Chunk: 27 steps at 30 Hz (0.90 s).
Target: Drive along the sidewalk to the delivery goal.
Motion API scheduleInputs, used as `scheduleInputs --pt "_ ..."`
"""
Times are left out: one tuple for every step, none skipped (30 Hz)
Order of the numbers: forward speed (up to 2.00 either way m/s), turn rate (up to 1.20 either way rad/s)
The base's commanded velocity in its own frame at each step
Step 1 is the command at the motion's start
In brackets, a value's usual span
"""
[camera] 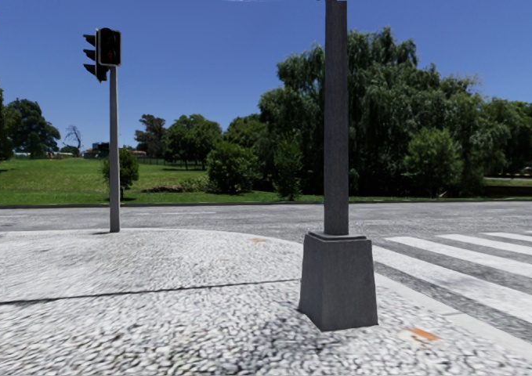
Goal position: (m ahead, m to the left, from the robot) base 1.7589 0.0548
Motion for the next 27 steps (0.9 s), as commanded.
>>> scheduleInputs --pt "1.1 0.82" --pt "1.09 0.82" --pt "1.09 0.78" --pt "1.09 0.55" --pt "1.09 0.55" --pt "1.09 0.0" --pt "1.08 0.0" --pt "1.08 0.0" --pt "1.08 0.0" --pt "1.07 0.0" --pt "1.07 0.0" --pt "1.07 0.0" --pt "1.07 0.0" --pt "1.07 0.0" --pt "1.07 0.0" --pt "1.07 0.0" --pt "1.07 0.0" --pt "1.07 0.0" --pt "1.07 0.0" --pt "1.07 0.0" --pt "1.07 0.0" --pt "1.07 0.0" --pt "1.07 0.0" --pt "1.06 0.0" --pt "1.04 0.0" --pt "1.04 0.0" --pt "1.01 0.0"
